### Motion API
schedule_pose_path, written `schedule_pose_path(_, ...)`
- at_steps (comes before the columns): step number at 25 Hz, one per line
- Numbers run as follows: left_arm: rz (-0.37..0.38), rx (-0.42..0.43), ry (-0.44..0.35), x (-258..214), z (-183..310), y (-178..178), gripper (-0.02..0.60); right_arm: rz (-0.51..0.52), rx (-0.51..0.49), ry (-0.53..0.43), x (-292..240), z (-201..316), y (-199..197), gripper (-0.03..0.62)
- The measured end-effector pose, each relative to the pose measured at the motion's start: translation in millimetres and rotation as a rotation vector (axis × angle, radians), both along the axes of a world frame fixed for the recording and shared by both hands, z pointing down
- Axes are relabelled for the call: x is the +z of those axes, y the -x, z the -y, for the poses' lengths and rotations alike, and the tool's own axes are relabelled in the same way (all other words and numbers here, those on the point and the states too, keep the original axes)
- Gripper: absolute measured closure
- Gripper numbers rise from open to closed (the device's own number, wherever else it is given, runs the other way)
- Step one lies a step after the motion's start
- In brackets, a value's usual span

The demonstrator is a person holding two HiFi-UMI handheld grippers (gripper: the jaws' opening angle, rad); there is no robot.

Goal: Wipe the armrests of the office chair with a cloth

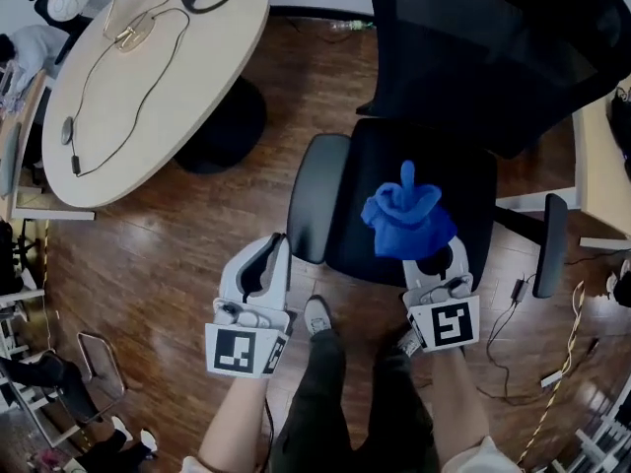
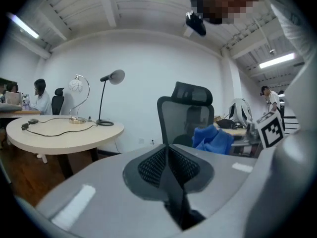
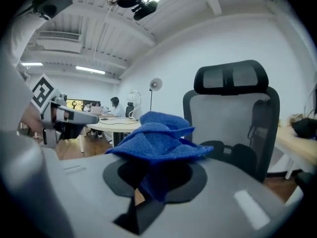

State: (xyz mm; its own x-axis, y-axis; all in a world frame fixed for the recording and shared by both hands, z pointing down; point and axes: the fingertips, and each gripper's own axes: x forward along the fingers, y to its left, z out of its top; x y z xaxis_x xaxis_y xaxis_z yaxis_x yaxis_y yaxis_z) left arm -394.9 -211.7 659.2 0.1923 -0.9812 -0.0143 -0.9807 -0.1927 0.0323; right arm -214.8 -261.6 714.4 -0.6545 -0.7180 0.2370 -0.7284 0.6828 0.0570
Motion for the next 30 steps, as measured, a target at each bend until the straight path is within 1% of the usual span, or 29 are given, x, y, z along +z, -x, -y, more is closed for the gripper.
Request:
schedule_pose_path(1,0.015,-0.011,-0.031,0,2,0,0.480,0.001,0.002,-0.035,10,7,-1,0.505)
schedule_pose_path(2,0.035,-0.028,-0.041,4,4,0,0.482,-0.027,0.003,-0.031,27,11,0,0.505)
schedule_pose_path(4,0.063,-0.055,-0.052,12,9,1,0.480,-0.079,0.001,0.008,63,18,7,0.505)
schedule_pose_path(6,0.079,-0.063,-0.061,20,16,-3,0.482,-0.067,-0.013,0.023,89,27,19,0.505)
schedule_pose_path(9,0.121,-0.067,-0.033,37,22,-13,0.482,-0.039,-0.039,0.047,121,34,37,0.505)
schedule_pose_path(10,0.137,-0.066,-0.009,43,23,-16,0.482,-0.034,-0.046,0.052,131,35,43,0.505)
schedule_pose_path(11,0.156,-0.061,0.041,51,22,-16,0.482,-0.021,-0.056,0.041,138,38,50,0.507)
schedule_pose_path(12,0.181,-0.052,0.130,63,19,-15,0.482,0.004,-0.071,0.002,141,45,57,0.507)
schedule_pose_path(13,0.208,-0.041,0.236,76,17,-11,0.482,0.038,-0.088,-0.050,142,53,64,0.507)
schedule_pose_path(14,0.225,-0.033,0.311,85,15,-8,0.482,0.068,-0.101,-0.082,145,62,72,0.507)
schedule_pose_path(15,0.229,-0.029,0.341,88,16,-6,0.482,0.084,-0.109,-0.084,151,69,79,0.507)
schedule_pose_path(18,0.217,-0.027,0.358,90,21,-9,0.482,0.098,-0.120,-0.029,181,79,94,0.507)
schedule_pose_path(22,0.186,-0.058,0.384,96,29,-8,0.480,0.113,-0.110,-0.041,188,81,99,0.507)
schedule_pose_path(25,0.152,-0.065,0.385,96,34,-7,0.482,0.063,-0.106,-0.022,211,84,103,0.507)
schedule_pose_path(27,0.135,-0.067,0.387,96,34,-8,0.480,0.000,-0.097,0.043,251,89,107,0.507)
schedule_pose_path(30,0.115,-0.077,0.393,96,34,-8,0.481,-0.076,-0.087,0.192,327,96,114,0.507)
